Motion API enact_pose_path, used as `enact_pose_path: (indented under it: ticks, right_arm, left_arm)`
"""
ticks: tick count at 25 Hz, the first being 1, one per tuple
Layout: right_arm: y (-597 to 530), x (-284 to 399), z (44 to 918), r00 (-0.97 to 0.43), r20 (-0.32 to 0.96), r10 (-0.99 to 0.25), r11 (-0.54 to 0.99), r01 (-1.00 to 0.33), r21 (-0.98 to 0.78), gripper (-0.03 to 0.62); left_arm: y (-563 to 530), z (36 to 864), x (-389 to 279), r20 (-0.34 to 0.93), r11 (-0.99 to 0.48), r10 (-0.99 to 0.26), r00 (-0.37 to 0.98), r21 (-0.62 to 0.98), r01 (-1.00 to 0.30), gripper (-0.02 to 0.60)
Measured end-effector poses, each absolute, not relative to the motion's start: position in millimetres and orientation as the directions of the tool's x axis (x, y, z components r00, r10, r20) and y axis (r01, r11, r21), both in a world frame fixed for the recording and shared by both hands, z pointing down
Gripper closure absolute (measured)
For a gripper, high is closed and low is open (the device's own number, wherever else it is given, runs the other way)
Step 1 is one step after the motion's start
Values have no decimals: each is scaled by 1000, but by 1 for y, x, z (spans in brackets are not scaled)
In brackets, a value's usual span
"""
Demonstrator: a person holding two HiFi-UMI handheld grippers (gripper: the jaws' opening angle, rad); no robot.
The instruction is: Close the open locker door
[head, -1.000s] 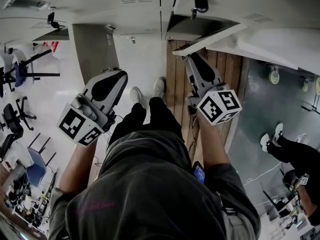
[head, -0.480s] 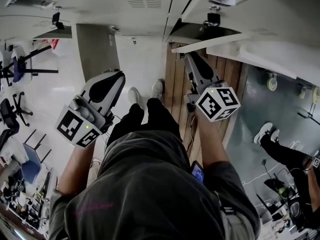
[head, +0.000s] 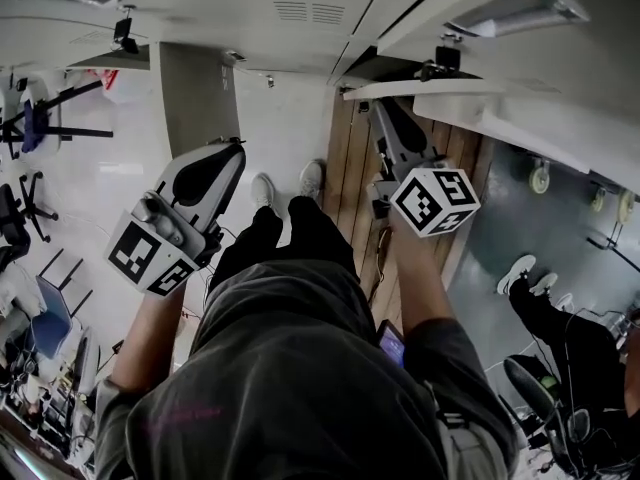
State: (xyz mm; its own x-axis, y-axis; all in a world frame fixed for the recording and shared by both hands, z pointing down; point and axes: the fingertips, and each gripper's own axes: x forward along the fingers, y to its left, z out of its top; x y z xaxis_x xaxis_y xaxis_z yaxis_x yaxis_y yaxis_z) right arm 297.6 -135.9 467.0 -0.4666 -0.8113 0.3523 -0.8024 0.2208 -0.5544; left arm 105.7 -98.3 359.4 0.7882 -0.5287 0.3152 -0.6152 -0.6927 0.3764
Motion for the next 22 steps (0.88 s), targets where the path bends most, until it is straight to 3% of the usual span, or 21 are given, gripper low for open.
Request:
enact_pose_path:
  ticks: [22]
  right_arm:
    - [-179, 292, 468, -494, 355, -794, 269, -809, -523, 537]
  left_arm:
    - [-109, 357, 86, 298, -639, -606, 738, 371, -674, 568]
